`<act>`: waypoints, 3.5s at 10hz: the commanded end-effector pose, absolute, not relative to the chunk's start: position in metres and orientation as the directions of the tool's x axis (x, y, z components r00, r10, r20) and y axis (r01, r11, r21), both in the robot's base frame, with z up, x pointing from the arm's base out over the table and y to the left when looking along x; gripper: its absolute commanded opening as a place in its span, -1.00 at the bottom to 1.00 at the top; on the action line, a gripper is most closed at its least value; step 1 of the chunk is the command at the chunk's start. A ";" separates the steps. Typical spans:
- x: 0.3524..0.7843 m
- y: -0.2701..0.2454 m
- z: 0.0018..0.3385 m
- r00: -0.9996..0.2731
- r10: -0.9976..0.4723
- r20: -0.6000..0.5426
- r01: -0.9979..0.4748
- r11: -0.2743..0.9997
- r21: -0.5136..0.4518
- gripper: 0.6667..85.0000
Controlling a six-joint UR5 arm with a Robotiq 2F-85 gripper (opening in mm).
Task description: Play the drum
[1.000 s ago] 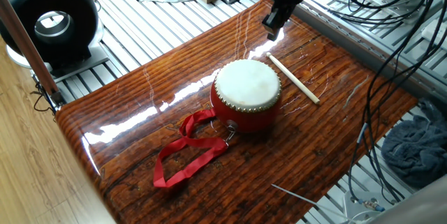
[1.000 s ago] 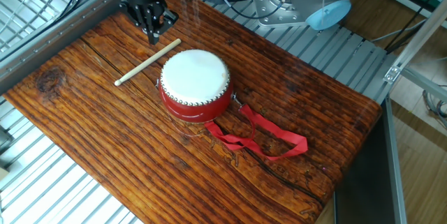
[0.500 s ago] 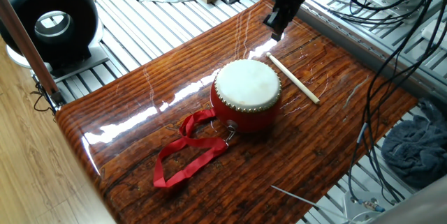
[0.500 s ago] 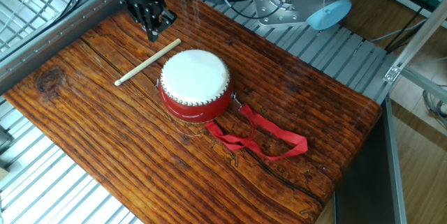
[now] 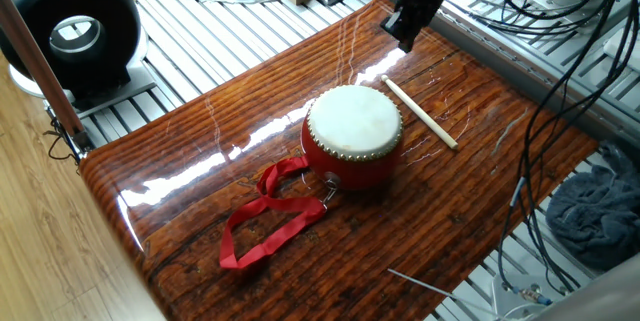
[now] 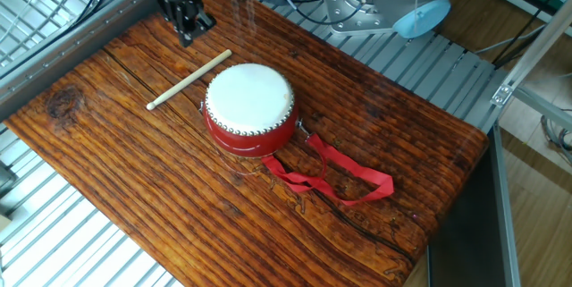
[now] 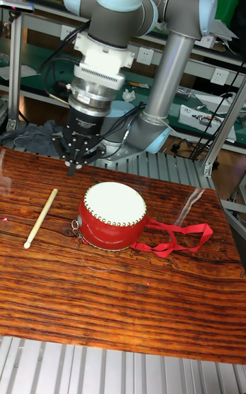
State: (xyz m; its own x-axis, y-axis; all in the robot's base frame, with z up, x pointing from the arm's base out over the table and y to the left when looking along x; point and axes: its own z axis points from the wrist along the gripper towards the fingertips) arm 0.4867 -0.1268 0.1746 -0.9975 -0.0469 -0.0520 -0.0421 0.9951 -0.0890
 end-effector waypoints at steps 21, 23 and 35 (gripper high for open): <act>0.479 -0.149 0.056 -0.972 0.226 0.060 0.229 0.972 0.053 -0.33; 0.483 -0.147 0.052 -0.971 0.235 0.050 0.238 0.969 0.063 -0.33; 0.504 -0.162 0.047 -0.992 0.122 -0.038 0.121 0.992 0.033 -0.34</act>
State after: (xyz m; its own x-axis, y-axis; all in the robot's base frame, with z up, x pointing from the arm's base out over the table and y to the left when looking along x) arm 0.4970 -0.1611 0.0478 -0.9928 0.1178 -0.0225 0.1172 0.9928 0.0243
